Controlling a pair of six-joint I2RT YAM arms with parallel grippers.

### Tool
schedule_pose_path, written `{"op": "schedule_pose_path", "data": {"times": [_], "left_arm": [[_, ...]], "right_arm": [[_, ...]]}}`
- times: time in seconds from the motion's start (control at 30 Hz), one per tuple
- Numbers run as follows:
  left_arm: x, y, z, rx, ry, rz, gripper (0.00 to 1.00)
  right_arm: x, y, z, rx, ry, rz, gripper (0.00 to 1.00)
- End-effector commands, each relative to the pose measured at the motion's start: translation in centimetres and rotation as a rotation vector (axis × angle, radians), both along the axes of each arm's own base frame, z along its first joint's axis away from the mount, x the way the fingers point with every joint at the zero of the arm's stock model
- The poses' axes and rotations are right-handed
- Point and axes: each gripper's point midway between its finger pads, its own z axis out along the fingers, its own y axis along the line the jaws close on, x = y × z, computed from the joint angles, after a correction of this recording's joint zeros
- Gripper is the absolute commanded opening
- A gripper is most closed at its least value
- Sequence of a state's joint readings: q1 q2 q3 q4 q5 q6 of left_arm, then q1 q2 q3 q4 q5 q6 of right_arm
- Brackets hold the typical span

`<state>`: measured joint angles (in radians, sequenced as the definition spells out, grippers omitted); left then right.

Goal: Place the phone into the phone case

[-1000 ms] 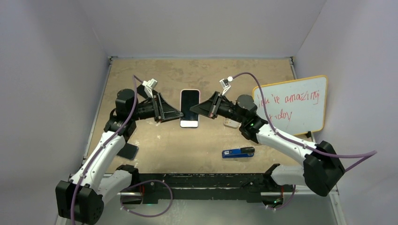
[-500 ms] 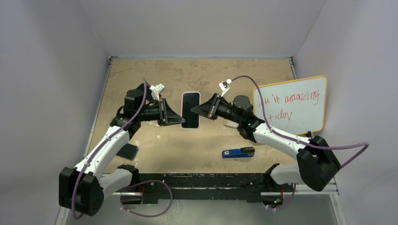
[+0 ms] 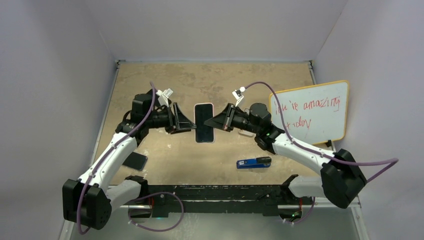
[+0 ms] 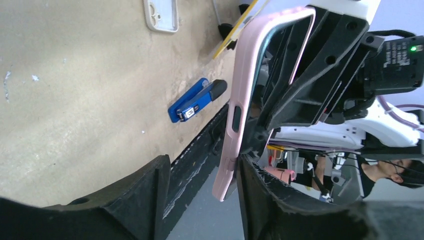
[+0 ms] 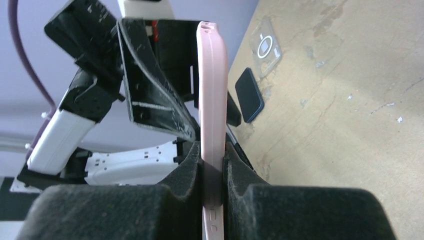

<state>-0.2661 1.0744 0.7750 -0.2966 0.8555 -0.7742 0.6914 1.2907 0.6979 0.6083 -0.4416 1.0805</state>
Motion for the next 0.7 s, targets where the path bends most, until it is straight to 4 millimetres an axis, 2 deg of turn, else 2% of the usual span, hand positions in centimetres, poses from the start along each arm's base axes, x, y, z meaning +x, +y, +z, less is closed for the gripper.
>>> {"op": "schedule_pose_path", "data": {"times": [0.0, 0.13, 0.3, 0.37, 0.43, 0.53, 0.57, 0.67], "left_arm": [[1.2, 0.0, 3.6, -0.084, -0.139, 0.006, 0.55], [1.5, -0.6, 4.9, -0.15, -0.185, -0.018, 0.59], [1.6, -0.9, 6.0, -0.207, -0.223, -0.027, 0.57], [1.6, -0.9, 6.2, -0.227, -0.227, -0.028, 0.48], [1.6, -0.9, 6.1, -0.234, -0.216, -0.023, 0.29], [1.5, -0.9, 5.6, -0.235, -0.202, -0.012, 0.07], [1.5, -0.9, 5.6, -0.24, -0.198, -0.008, 0.0], [1.8, -0.8, 5.8, -0.256, -0.195, 0.024, 0.0]], "right_arm": [[-3.0, -0.1, 5.0, 0.081, -0.171, 0.146, 0.0], [-4.3, 0.1, 6.4, 0.124, -0.2, 0.229, 0.0], [-4.5, 0.8, 6.7, 0.177, -0.178, 0.273, 0.0], [-4.5, 0.9, 6.7, 0.204, -0.164, 0.279, 0.0], [-4.3, 1.1, 6.6, 0.212, -0.155, 0.279, 0.0], [-3.9, 1.3, 6.3, 0.2, -0.147, 0.268, 0.0], [-3.8, 1.3, 6.0, 0.191, -0.141, 0.266, 0.07], [-3.8, 1.1, 5.3, 0.166, -0.125, 0.253, 0.34]]}}
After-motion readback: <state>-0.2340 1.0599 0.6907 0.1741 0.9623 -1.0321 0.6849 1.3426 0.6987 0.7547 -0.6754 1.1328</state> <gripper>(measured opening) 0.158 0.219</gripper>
